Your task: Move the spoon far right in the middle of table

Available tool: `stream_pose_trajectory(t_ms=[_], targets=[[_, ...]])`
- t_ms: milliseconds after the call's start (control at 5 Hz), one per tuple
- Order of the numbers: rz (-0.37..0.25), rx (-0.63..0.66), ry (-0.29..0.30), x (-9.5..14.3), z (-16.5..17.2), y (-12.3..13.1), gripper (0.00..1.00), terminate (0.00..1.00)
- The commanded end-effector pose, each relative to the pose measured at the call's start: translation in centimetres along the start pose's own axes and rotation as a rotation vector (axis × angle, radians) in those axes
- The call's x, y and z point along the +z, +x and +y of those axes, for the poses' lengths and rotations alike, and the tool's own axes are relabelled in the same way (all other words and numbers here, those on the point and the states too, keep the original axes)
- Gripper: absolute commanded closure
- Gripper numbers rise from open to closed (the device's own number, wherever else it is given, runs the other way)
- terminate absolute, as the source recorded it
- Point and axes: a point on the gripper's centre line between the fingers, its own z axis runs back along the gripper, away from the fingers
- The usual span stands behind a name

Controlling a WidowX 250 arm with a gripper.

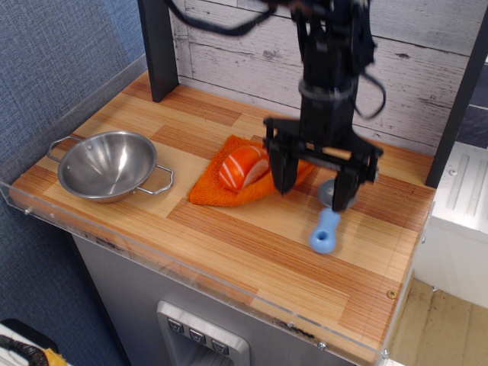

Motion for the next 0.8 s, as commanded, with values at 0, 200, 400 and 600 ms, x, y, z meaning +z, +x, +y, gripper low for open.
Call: stream_pose_trajectory(t_ms=[0, 200, 400, 600], targets=[[-0.099, -0.071, 0.006, 6.1, 2.3, 1.1, 0.00, 0.00], [-0.142, -0.146, 0.026, 7.8, 3.5, 1.5, 0.00, 0.00], [-0.142, -0.146, 0.026, 7.8, 3.5, 1.5, 0.00, 0.00], [-0.142, -0.146, 0.026, 7.8, 3.5, 1.5, 0.00, 1.00]])
